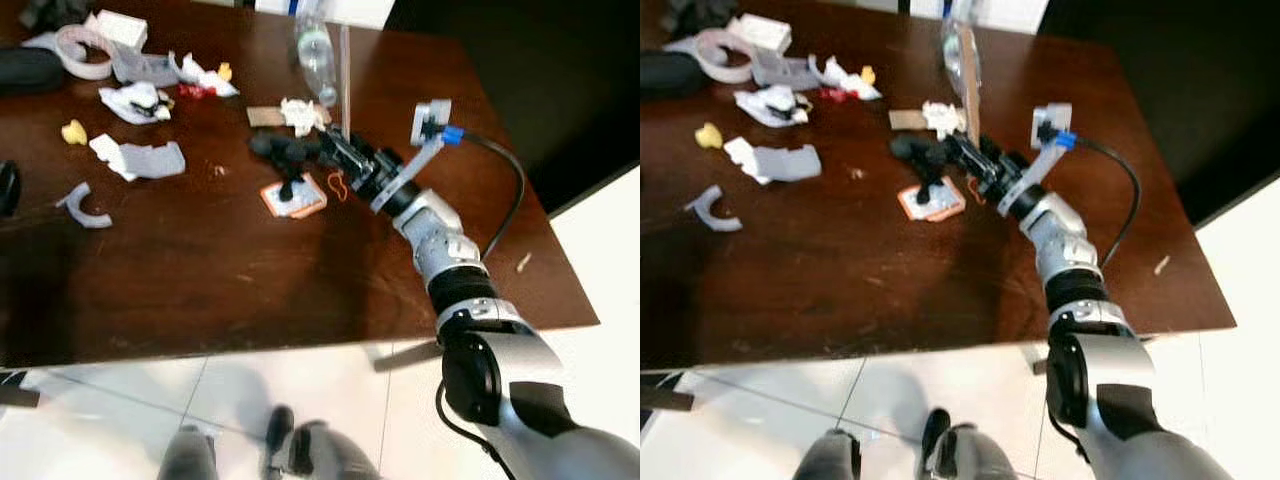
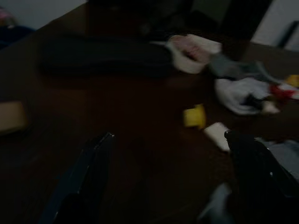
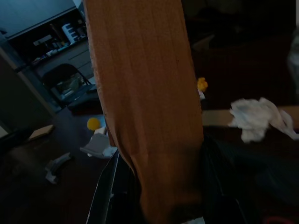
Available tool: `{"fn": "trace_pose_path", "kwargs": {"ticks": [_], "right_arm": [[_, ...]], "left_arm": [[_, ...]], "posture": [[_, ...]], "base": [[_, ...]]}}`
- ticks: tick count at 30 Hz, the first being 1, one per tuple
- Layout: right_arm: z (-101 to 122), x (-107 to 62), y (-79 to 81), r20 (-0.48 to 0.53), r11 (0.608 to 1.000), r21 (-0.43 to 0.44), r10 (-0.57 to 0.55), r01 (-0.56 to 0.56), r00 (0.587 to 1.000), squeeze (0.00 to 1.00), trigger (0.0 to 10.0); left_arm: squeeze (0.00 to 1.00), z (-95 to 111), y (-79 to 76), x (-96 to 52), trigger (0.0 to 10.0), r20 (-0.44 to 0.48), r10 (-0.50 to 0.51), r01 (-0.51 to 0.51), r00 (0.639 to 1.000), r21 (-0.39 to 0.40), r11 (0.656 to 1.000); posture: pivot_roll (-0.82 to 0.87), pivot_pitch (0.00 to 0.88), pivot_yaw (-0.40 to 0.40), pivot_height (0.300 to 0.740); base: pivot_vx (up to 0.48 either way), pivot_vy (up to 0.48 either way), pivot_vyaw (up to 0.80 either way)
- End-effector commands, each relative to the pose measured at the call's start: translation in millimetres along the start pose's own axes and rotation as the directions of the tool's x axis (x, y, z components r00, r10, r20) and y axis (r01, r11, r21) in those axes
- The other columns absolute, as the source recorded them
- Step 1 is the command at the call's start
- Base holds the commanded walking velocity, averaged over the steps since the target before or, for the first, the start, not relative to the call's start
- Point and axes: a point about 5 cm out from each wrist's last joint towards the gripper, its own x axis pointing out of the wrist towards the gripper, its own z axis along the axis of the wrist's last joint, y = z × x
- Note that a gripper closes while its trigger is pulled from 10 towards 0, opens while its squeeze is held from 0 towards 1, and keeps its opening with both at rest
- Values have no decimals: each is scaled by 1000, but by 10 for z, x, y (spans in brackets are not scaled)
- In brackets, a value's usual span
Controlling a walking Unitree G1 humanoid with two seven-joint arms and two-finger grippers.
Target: Picking trash to rubbish bin
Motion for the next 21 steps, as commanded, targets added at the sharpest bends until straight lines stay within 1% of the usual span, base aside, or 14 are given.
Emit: {"fn": "trace_pose_path", "kwargs": {"ticks": [1,3,4,5,7,9,10,12,14,15,17,19,21], "right_arm": [[-34,-49,-14,-11,1000,1,-6,6,1000,0,10000],[-51,-46,-3,-14,1000,1,-4,4,1000,0,10000],[-51,-46,-3,-14,1000,1,-4,4,1000,0,10000],[-58,-44,2,-15,1000,1,-3,3,1000,0,10000],[-60,-44,1,-15,1000,2,-6,6,1000,0,10000],[-60,-44,0,-16,1000,2,-8,8,1000,0,10000],[-69,-44,3,-18,1000,2,-11,11,1000,0,10000],[-79,-41,10,-20,1000,4,-12,12,1000,0,10000],[-81,-41,12,-20,1000,5,-12,12,1000,0,10000],[-93,-41,18,-21,1000,7,-12,12,1000,0,10000],[-104,-42,25,-22,1000,10,-12,12,1000,0,10000],[-111,-43,29,-23,1000,11,-12,12,1000,0,10000],[-116,-44,33,-25,1000,13,-12,12,1000,0,10000]], "left_arm": [[0,-111,-75,13,10000,-84,-45,49,995,40,998],[0,-135,-170,42,10000,-133,-92,104,987,82,991],[0,-135,-170,42,10000,-133,-92,104,987,82,991],[0,-148,-240,50,10000,-179,-121,138,976,86,987],[0,-162,-305,44,10000,-226,-150,169,962,64,984],[0,-166,-328,47,10000,-242,-159,178,957,58,982],[0,-186,-422,37,10000,-301,-194,221,934,58,974],[0,-176,-468,33,10000,-357,-195,239,914,84,967],[0,-169,-467,35,10000,-361,-191,238,913,90,967],[0,-145,-457,36,10000,-370,-180,235,912,109,966],[0,-119,-437,48,10000,-376,-165,225,912,121,967],[0,-109,-413,52,10000,-381,-154,216,911,125,968],[0,-130,-376,49,10000,-406,-136,200,904,120,972]], "posture": [[298,274,-199,740],[297,271,-193,740],[297,271,-193,740],[299,268,-191,740],[300,267,-189,740],[300,267,-189,740],[303,265,-186,740],[306,266,-182,740],[306,266,-182,740],[308,267,-181,740],[309,269,-180,740],[310,271,-180,740],[310,273,-179,740]], "base": [[0,0,0],[0,0,0],[0,0,0],[0,0,0],[0,0,0],[0,0,0],[0,0,0],[0,0,0],[0,0,0],[0,0,0],[0,0,0],[0,0,0],[0,0,0]]}}
